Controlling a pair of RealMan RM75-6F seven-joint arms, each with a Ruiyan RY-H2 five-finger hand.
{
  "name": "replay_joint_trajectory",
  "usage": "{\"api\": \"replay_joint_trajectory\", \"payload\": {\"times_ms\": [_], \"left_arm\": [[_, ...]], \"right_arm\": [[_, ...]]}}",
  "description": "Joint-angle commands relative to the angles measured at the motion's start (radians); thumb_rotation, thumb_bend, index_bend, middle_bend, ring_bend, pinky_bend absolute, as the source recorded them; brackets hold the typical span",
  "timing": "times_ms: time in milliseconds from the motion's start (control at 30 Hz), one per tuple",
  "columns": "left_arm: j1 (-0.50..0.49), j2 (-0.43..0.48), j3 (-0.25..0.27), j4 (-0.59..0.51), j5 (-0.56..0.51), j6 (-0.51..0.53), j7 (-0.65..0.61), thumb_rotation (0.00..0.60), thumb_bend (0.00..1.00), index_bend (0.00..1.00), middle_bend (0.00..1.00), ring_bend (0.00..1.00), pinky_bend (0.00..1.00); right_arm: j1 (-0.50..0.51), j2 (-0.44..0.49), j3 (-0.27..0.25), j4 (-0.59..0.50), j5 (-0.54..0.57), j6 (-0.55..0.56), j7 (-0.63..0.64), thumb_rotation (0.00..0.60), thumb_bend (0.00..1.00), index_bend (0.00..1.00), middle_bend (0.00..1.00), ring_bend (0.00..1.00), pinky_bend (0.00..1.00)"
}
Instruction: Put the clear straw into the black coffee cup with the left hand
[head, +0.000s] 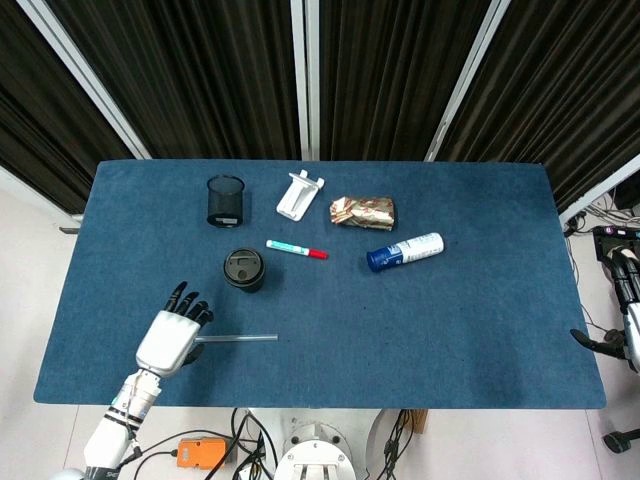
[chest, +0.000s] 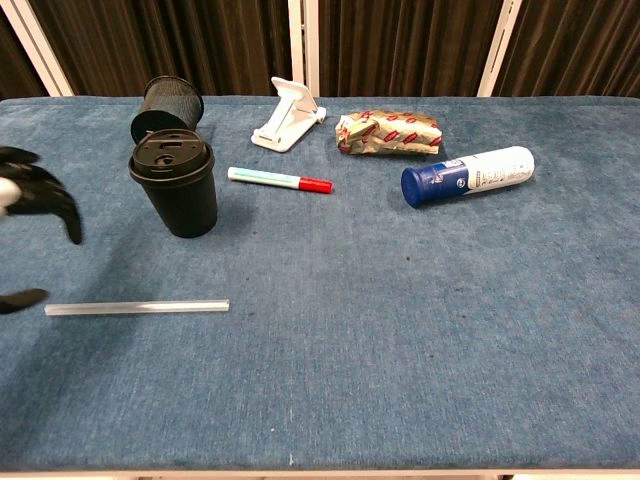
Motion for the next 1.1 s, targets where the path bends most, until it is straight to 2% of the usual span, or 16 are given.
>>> {"api": "replay_joint_trajectory", "payload": {"times_ms": [33, 467, 1100], "left_arm": [[-0.024, -0.052, -0.01, 0.019, -0.042, -0.028, 0.069, 0.6, 0.2, 0.4, 0.3, 0.16, 0.0], [-0.061, -0.151, -0.007, 0.047, -0.133, -0.062, 0.212, 0.6, 0.24, 0.44, 0.3, 0.16, 0.0], [-0.094, -0.209, 0.003, 0.07, -0.207, -0.063, 0.232, 0.6, 0.28, 0.47, 0.3, 0.16, 0.0]], "right_arm": [[-0.001, 0.001, 0.0, 0.0, 0.002, 0.0, 0.0, 0.6, 0.13, 0.0, 0.07, 0.0, 0.02], [0.001, -0.003, -0.002, 0.007, 0.009, -0.011, 0.003, 0.6, 0.13, 0.0, 0.07, 0.0, 0.02], [-0.007, -0.013, -0.007, 0.021, 0.011, -0.009, 0.015, 0.6, 0.13, 0.0, 0.07, 0.0, 0.02]]}}
